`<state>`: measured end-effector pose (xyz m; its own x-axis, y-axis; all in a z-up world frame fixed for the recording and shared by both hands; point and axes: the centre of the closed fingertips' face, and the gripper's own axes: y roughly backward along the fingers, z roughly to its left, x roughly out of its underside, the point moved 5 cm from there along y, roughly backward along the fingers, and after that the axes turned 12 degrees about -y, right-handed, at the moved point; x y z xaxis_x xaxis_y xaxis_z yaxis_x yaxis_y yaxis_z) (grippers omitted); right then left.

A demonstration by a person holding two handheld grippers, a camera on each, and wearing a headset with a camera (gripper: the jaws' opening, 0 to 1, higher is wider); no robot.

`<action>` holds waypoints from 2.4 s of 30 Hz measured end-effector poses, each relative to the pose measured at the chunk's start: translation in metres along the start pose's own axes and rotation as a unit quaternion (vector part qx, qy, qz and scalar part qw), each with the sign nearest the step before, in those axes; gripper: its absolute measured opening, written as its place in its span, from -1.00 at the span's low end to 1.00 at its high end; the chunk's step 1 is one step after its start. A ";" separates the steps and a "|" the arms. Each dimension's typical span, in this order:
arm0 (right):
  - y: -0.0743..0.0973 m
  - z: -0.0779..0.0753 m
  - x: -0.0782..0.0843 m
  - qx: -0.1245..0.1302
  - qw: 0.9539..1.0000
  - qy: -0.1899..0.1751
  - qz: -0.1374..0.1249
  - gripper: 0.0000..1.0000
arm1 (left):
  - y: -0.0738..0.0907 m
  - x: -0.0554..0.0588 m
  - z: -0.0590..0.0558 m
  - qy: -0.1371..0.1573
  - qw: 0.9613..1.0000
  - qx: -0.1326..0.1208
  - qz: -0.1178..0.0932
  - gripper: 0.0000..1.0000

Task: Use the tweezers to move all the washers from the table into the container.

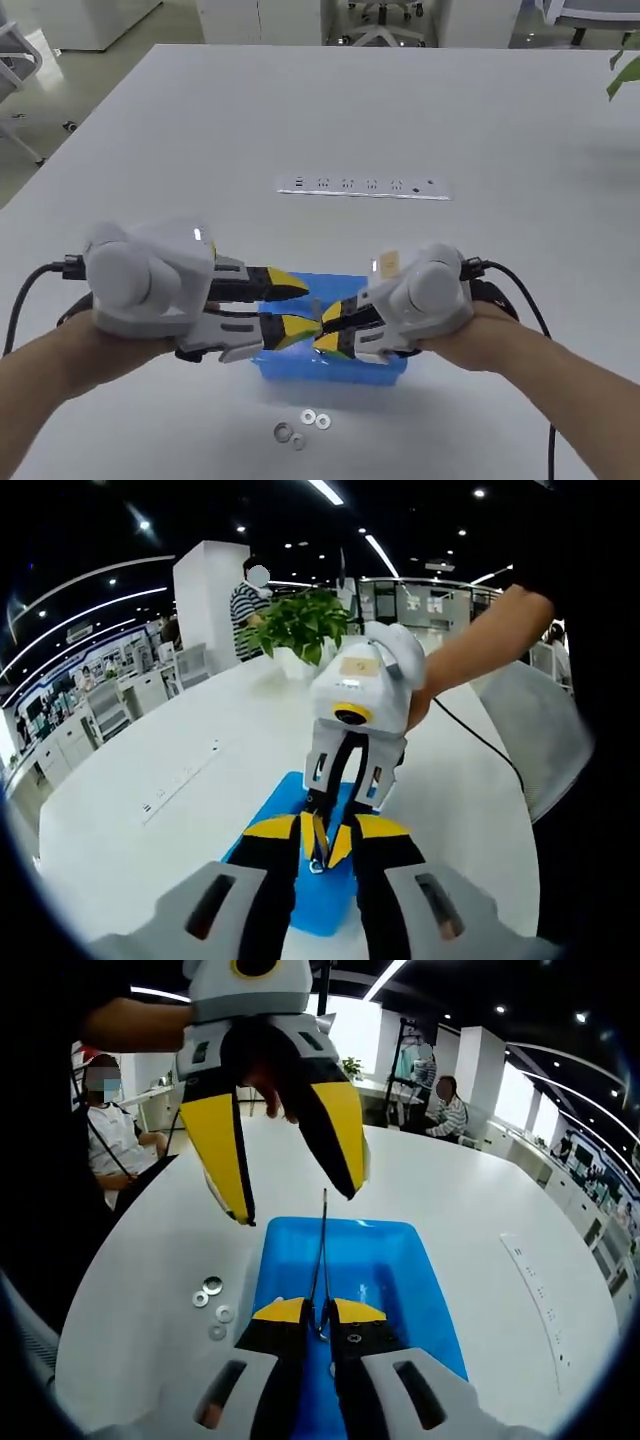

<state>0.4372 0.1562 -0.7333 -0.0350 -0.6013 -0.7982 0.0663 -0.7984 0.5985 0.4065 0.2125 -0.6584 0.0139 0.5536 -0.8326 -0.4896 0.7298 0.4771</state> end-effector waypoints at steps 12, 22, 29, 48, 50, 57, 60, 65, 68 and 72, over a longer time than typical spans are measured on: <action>0.000 0.000 0.001 -0.005 1.000 0.009 -0.002 -0.80 | -0.011 0.001 0.004 -0.007 1.000 0.017 -0.001 -0.76; 0.002 0.000 0.002 -0.004 1.000 0.010 -0.001 -0.78 | -0.014 0.003 0.003 -0.013 1.000 0.024 -0.002 -0.86; 0.004 -0.001 0.002 0.001 1.000 0.008 0.001 -0.75 | -0.014 0.003 0.004 -0.014 1.000 0.024 -0.001 -0.89; 0.025 0.002 -0.002 0.026 0.999 -0.025 -0.002 -0.55 | -0.011 -0.006 0.000 -0.016 1.000 0.027 -0.003 -0.90; 0.029 0.002 -0.003 0.030 0.999 -0.030 -0.006 -0.54 | -0.009 -0.007 0.000 -0.016 1.000 0.026 -0.003 -0.90; 0.044 0.008 -0.007 0.048 0.998 -0.039 -0.008 -0.43 | -0.003 -0.011 -0.001 -0.018 1.000 0.023 -0.003 -0.90; 0.052 0.011 -0.005 0.057 0.997 -0.047 -0.005 -0.39 | 0.001 -0.015 -0.003 -0.018 1.000 0.021 -0.004 -0.90; 0.062 0.014 -0.004 0.071 0.996 -0.054 -0.002 -0.32 | 0.008 -0.018 -0.002 -0.021 1.000 0.015 -0.003 -0.90; 0.070 0.017 -0.003 0.084 0.994 -0.062 -0.001 -0.25 | 0.012 -0.020 -0.002 -0.022 1.000 0.012 -0.003 -0.90; 0.078 0.022 0.001 0.096 0.992 -0.076 0.003 -0.15 | 0.018 -0.025 -0.002 -0.027 1.000 0.009 -0.001 -0.90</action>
<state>0.4204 0.0926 -0.6855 -0.1869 -0.5915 -0.7844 -0.1231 -0.7780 0.6160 0.3956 0.2117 -0.6294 0.0617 0.5718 -0.8181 -0.4733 0.7384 0.4804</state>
